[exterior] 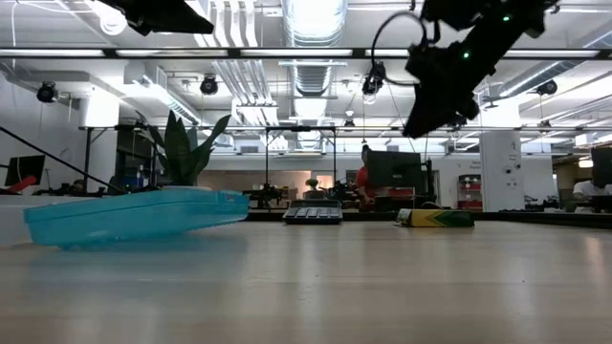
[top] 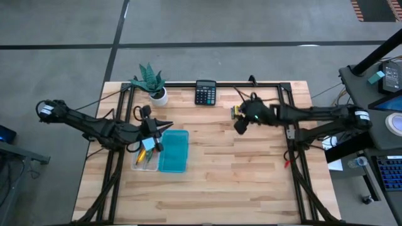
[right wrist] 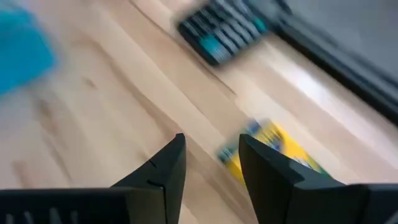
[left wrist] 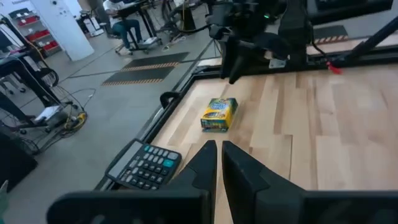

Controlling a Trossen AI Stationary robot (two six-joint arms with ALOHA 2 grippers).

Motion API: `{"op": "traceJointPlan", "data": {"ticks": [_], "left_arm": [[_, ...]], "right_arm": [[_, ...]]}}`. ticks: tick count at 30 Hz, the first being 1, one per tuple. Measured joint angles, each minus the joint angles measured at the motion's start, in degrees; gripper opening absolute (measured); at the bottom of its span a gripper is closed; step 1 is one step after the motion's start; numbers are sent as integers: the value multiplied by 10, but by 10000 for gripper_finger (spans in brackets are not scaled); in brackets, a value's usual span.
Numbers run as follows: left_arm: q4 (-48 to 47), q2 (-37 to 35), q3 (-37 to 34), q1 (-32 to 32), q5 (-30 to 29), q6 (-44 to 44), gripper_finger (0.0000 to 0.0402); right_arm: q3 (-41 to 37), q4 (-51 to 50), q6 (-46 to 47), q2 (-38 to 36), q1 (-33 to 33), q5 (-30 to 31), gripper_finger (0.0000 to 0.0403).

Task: Pack school essentials
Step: Put the yellow crayon box into the blue supply box

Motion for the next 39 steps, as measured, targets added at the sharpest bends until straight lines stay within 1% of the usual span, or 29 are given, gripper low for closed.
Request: {"op": "traceJointPlan", "data": {"ticks": [3,6,9,12,19,25,32,34,37,39], "left_arm": [[-2,2,0,0,0,2,8],[-2,6,0,0,-2,2,8],[-4,10,-1,0,-2,3,8],[-4,15,-1,0,-3,12,8],[-4,26,-1,0,-3,14,8],[-3,33,-1,0,-3,14,8],[-2,36,-1,0,-3,13,8],[-3,36,-1,0,-3,13,8],[-2,36,-1,0,-3,13,8],[-2,36,-1,0,-3,12,8]], "right_arm": [[47,-104,33,33,-49,-10,130],[75,-171,43,70,-97,-9,128],[86,-176,27,104,-145,-11,131],[97,-175,-4,143,-193,-30,132],[125,-172,-72,228,-275,-35,116],[132,-171,-119,274,-301,-35,96],[130,-174,-126,293,-299,-43,69],[130,-182,-127,291,-299,-65,63],[130,-202,-127,283,-299,-112,56],[130,-219,-127,280,-296,-156,53]]}}
